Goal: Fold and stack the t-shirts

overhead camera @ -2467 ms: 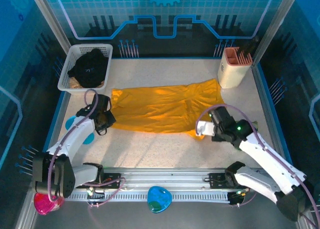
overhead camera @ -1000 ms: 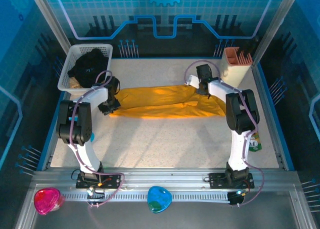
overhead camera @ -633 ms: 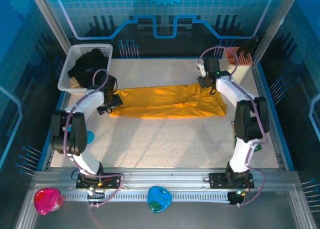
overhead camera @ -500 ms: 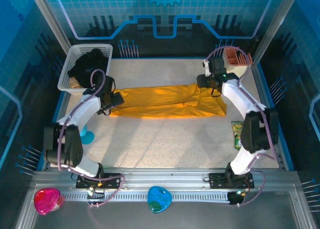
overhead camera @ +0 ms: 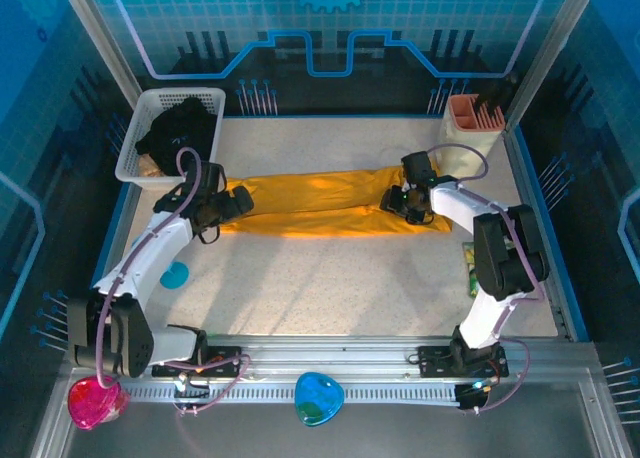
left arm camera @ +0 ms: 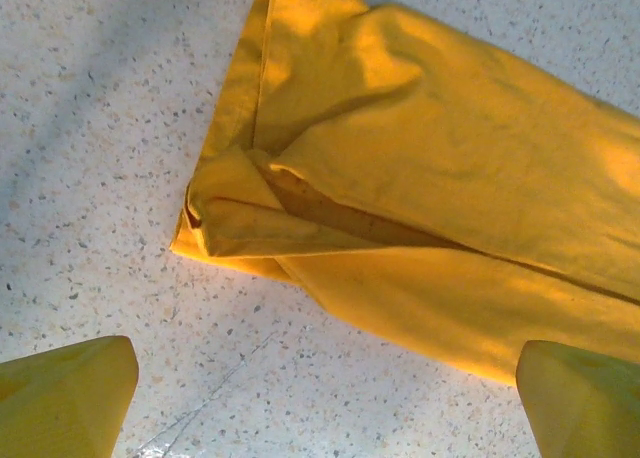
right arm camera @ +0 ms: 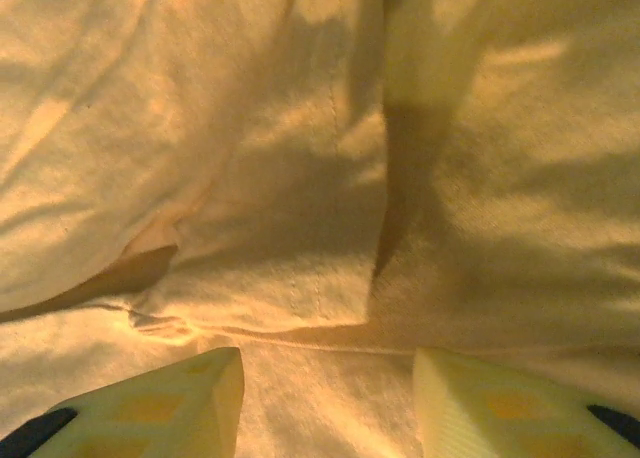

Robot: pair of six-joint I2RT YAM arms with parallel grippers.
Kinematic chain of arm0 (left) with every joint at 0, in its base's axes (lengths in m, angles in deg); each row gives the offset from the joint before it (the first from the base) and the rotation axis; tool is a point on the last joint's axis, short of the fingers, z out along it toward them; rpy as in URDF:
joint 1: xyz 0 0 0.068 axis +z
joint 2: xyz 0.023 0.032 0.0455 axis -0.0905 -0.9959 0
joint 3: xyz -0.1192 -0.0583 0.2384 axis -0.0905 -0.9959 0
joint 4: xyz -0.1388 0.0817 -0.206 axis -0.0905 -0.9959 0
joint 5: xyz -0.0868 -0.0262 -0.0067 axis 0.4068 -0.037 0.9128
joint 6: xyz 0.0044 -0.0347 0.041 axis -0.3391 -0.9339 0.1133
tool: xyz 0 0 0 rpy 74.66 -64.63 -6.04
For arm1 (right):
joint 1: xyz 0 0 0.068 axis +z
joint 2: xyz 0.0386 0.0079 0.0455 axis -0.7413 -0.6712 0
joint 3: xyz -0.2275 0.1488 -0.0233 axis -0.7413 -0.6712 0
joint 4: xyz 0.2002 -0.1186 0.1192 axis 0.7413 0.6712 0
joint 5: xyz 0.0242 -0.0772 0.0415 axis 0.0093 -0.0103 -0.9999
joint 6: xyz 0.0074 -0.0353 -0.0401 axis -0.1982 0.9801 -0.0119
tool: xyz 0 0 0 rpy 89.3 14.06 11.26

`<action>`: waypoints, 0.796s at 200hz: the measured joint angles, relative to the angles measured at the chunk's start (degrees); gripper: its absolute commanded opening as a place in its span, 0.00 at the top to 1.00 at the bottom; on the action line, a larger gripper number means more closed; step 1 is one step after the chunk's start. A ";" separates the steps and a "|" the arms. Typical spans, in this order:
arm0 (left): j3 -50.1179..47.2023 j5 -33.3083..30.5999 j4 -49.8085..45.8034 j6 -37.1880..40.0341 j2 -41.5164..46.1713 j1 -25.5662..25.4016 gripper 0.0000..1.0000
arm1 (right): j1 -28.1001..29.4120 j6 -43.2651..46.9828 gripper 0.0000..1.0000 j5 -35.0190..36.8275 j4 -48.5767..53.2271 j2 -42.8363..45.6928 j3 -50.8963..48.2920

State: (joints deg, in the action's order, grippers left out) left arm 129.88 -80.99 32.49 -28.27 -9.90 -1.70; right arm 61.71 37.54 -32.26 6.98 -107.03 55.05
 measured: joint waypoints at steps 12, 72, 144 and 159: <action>-0.09 0.35 -0.04 0.00 -0.35 -0.04 0.03 | 0.00 -0.57 0.59 -0.02 -0.81 -1.29 0.50; -0.09 0.57 0.17 0.20 -1.05 -0.20 0.03 | 0.00 -1.62 0.87 -0.68 -2.19 -6.03 3.61; -0.11 0.57 1.66 0.20 -4.07 -0.24 0.03 | 1.01 -0.57 0.83 -1.90 0.22 -10.27 16.98; -0.11 0.61 1.66 0.20 -4.81 -0.26 0.05 | 1.25 -0.17 0.68 -2.16 1.84 -14.23 22.49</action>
State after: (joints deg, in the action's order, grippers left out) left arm 129.77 -80.38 34.15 -28.08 -14.71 -1.97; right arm 62.95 37.36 -34.43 8.82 -121.26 77.54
